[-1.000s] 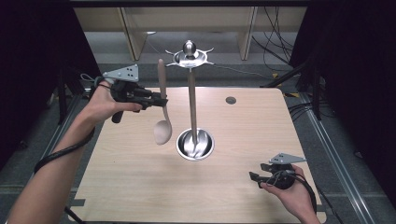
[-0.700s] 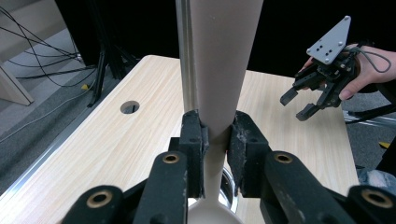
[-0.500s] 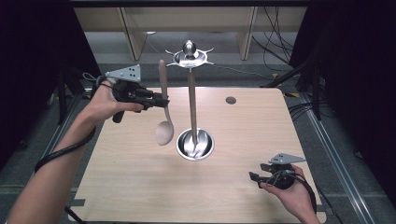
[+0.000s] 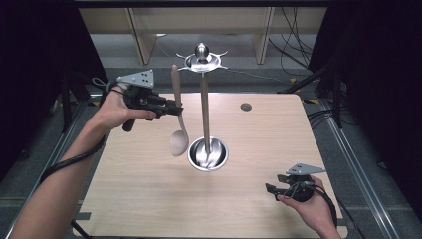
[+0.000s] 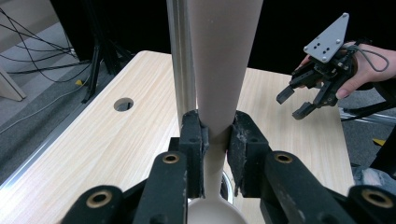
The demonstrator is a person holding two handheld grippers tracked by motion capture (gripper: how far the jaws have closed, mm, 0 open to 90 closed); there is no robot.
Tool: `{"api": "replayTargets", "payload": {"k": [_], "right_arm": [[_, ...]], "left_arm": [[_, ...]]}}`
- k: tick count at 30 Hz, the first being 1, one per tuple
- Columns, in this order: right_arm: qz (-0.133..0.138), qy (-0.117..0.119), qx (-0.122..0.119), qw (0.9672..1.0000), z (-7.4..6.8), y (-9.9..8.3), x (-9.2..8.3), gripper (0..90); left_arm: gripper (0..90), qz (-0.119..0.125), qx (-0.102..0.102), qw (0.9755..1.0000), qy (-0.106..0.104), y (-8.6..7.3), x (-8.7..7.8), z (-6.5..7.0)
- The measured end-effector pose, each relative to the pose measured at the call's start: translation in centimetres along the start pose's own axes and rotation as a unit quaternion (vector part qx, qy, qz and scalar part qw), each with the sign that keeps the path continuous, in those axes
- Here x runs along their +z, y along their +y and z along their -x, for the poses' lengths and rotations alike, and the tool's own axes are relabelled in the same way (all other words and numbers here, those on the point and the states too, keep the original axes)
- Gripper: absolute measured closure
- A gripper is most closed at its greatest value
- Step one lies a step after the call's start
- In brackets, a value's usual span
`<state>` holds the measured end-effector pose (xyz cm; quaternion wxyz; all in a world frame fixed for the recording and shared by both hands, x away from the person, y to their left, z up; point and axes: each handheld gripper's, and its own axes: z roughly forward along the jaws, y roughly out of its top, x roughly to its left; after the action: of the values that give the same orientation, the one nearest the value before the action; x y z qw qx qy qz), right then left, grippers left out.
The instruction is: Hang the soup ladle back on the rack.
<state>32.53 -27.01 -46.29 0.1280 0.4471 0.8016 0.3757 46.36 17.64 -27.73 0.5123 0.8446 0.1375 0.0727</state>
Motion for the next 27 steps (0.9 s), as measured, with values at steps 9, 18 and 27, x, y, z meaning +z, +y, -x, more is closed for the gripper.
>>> {"api": "replayTargets", "payload": {"k": [9,18,27], "right_arm": [[-0.001,0.001,0.009,1.0000,-0.2,0.0,0.0,40.4],[-0.003,-0.009,-0.001,1.0000,-0.1,-0.1,-0.1,40.3],[-0.005,-0.009,-0.003,0.9999,-0.1,-0.1,-0.2,40.3]], "left_arm": [[75.2,0.000,-0.013,0.9999,0.005,0.0,0.5,0.4],[58.5,0.049,-0.021,0.9977,0.041,-0.6,0.3,0.9],[35.9,0.089,-0.026,0.9878,0.125,-6.1,-1.4,3.7]]}}
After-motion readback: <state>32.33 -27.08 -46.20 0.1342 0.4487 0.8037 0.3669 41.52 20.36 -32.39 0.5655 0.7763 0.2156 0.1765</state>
